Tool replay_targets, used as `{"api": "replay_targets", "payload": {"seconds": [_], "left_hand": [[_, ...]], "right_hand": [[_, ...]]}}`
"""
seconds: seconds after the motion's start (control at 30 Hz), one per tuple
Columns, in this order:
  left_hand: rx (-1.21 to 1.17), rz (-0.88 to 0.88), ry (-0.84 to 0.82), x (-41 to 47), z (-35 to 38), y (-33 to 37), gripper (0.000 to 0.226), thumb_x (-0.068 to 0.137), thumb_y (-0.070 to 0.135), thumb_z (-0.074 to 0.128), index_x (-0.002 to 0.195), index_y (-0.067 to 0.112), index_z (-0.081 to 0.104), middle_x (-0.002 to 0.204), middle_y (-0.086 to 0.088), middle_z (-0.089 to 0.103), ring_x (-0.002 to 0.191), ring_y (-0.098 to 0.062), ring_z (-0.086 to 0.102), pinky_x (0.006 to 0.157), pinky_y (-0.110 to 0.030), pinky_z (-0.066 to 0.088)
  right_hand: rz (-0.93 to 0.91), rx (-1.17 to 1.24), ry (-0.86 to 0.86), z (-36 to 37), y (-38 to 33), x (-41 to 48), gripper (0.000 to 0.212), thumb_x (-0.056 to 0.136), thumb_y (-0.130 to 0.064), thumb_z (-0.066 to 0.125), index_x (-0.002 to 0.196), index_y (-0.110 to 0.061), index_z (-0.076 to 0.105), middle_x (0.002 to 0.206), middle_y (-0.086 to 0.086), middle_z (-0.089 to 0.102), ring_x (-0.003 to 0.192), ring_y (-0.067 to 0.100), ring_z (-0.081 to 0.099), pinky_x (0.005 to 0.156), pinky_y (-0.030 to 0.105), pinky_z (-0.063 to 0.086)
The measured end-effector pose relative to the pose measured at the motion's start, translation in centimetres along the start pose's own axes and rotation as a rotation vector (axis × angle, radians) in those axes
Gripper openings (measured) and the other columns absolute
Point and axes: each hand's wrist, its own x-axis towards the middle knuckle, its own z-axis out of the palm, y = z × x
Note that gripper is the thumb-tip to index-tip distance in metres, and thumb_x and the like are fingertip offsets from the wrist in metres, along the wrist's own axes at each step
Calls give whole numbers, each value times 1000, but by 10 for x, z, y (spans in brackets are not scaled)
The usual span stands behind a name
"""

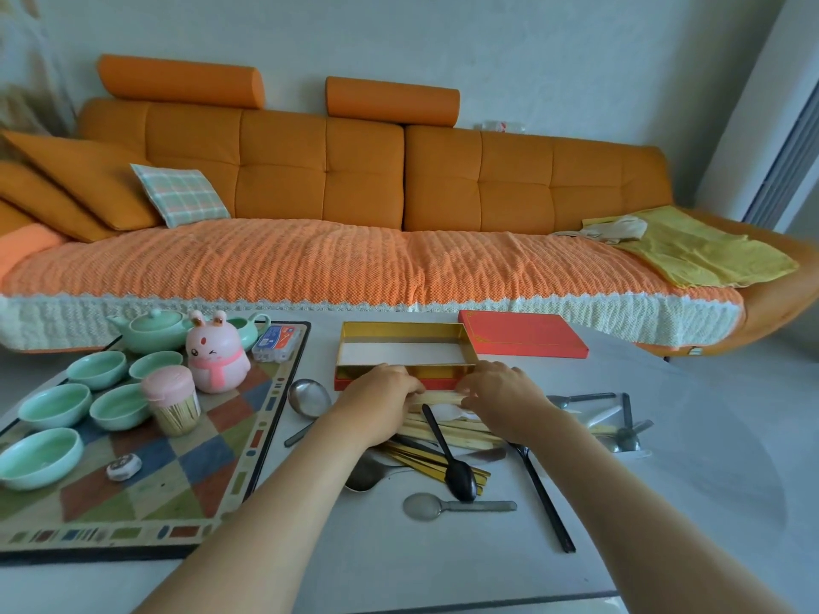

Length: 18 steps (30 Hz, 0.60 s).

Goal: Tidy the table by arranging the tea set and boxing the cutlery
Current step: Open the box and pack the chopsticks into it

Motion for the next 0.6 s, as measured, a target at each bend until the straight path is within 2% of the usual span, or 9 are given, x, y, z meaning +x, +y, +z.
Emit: {"api": "replay_targets", "payload": {"seconds": [0.2, 0.3, 0.43, 0.6], "left_hand": [[-29, 4, -2, 1, 1, -1, 35, 99, 20, 53, 134, 23, 59, 119, 4, 58, 114, -15, 51, 96, -34, 46], [11, 12, 6, 1, 2, -1, 37, 98, 18, 54, 135, 23, 57, 112, 6, 52, 112, -14, 47, 94, -37, 47], [57, 11, 40, 0, 1, -2, 29, 98, 22, 56, 125, 24, 64, 106, 8, 49, 107, -13, 49, 85, -35, 50], [111, 29, 74, 0, -1, -3, 23, 99, 26, 53, 118, 26, 66, 113, 4, 63, 108, -18, 54, 85, -34, 49]], "right_hand": [[25, -42, -27, 1, -5, 2, 25, 99, -31, 52, 122, -24, 58, 121, 2, 53, 109, 21, 49, 96, 38, 42], [24, -59, -9, -1, -6, 3, 17, 96, -22, 56, 112, -27, 60, 118, 0, 53, 108, 21, 50, 96, 38, 42], [-3, -36, 20, 0, -6, 3, 23, 93, -10, 52, 99, -32, 57, 108, -7, 59, 100, 16, 56, 93, 34, 42], [-58, 6, 28, 0, -4, 6, 21, 99, -19, 51, 111, -31, 63, 109, -13, 65, 99, 12, 59, 94, 33, 42]]}}
